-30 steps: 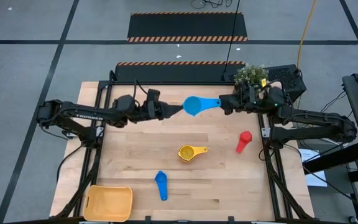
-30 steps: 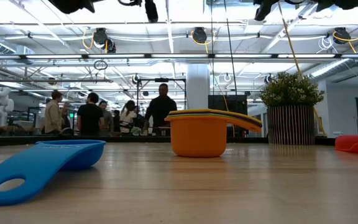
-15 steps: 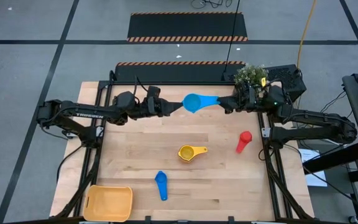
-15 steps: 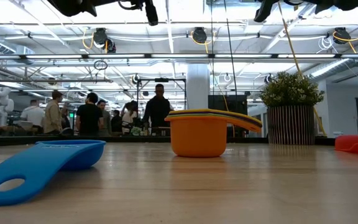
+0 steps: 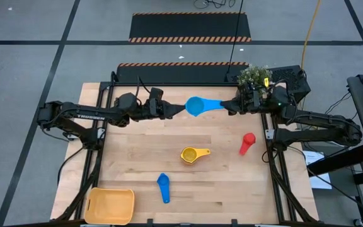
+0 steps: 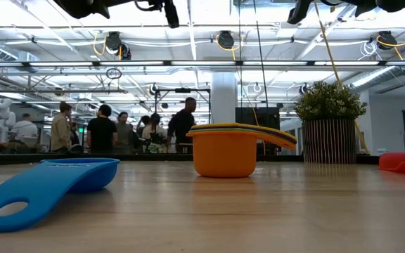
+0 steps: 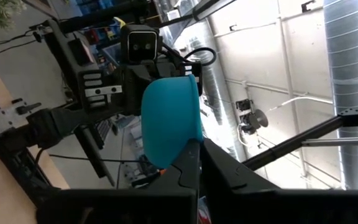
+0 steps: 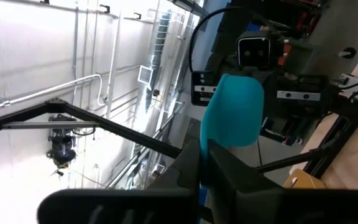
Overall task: Nest measuring cups in basket
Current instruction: Stack the light blue measuring cup on top of the yellow measuring cup
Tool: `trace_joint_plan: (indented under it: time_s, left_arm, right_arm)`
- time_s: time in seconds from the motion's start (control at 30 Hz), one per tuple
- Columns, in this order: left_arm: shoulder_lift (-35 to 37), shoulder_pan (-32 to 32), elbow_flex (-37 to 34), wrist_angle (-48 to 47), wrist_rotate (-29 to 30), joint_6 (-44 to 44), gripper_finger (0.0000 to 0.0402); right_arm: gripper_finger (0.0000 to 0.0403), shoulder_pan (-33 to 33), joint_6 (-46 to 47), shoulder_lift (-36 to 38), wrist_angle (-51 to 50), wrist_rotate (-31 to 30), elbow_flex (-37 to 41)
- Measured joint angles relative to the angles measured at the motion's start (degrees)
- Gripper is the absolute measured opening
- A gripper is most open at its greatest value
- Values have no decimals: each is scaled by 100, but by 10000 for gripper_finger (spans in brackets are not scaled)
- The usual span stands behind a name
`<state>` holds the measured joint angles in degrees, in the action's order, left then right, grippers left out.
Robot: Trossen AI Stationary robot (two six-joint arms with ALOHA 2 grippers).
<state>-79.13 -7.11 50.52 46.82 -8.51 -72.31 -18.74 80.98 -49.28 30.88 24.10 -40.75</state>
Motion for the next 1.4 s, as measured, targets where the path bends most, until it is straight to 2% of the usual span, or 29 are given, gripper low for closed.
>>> trace_joint_plan:
  time_s: [0.1, 0.2, 0.5, 0.63, 0.8, 0.97, 1.3, 1.4]
  left_arm:
    - [0, 4, 0, -3, 73, 82, 27]
    - [0, 55, 0, 3, 193, 319, 67]
    - [2, 78, 2, -215, 684, 626, 278]
    - [61, -30, 4, -215, 471, 620, 329]
    - [264, -128, 11, -444, 251, 627, 341]
    - [678, -207, 9, -1206, 205, 853, 331]
    - [1525, -256, 4, -2466, 197, 1296, 296]
    - [1652, -256, 4, -2773, 197, 1353, 290]
  right_arm:
    - [3, 0, 16, 0, -21, 2, 0]
    - [2, 0, 21, 0, -25, 8, 0]
    - [1, -45, 160, 0, -88, 286, 0]
    - [1, -48, 167, 0, -142, 512, 0]
    - [1, -45, 150, 3, -498, 908, 0]
    - [0, -46, 117, 59, -968, 1227, 0]
    - [0, 251, -497, 166, -2420, 1170, 2]
    - [0, 414, -651, 166, -2673, 923, 2]
